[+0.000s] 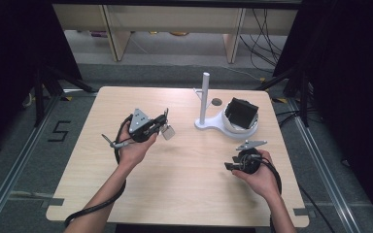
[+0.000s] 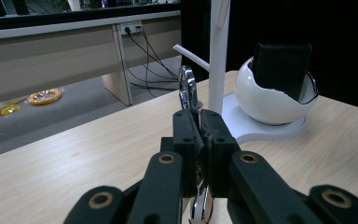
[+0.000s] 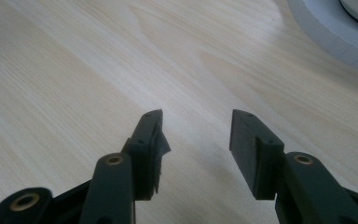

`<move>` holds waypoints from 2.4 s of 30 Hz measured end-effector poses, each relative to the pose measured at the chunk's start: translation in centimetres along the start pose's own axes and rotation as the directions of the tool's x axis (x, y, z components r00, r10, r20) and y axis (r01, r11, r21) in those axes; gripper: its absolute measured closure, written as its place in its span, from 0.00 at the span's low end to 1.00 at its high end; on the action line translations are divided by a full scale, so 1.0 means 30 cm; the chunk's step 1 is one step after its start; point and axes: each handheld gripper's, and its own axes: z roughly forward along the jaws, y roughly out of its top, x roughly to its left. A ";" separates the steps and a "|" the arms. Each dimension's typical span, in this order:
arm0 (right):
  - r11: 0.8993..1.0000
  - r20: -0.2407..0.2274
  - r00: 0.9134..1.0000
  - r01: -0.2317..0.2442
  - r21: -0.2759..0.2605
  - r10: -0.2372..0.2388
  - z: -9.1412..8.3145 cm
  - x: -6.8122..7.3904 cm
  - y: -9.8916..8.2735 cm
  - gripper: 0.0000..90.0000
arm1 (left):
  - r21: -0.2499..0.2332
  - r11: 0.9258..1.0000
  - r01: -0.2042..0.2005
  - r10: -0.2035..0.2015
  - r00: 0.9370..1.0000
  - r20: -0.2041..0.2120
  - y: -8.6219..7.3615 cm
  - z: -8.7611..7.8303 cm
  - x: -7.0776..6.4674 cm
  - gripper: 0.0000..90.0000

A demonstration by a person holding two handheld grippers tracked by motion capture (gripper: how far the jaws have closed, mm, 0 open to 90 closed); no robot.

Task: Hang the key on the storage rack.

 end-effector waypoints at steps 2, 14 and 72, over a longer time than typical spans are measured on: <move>1.000 -0.005 1.000 0.024 -0.016 -0.024 0.003 -0.004 0.001 0.61 | -0.001 1.000 0.000 0.000 1.000 -0.003 0.004 0.005 0.000 0.95; 0.999 -0.002 0.999 0.040 -0.027 -0.041 0.003 -0.006 -0.001 0.61 | -0.025 1.000 -0.012 0.012 1.000 -0.011 0.057 0.063 -0.022 0.95; 0.999 0.005 0.999 0.034 -0.031 -0.033 -0.011 -0.003 0.000 0.60 | -0.052 0.994 -0.095 0.091 0.993 -0.080 0.166 0.246 -0.117 0.94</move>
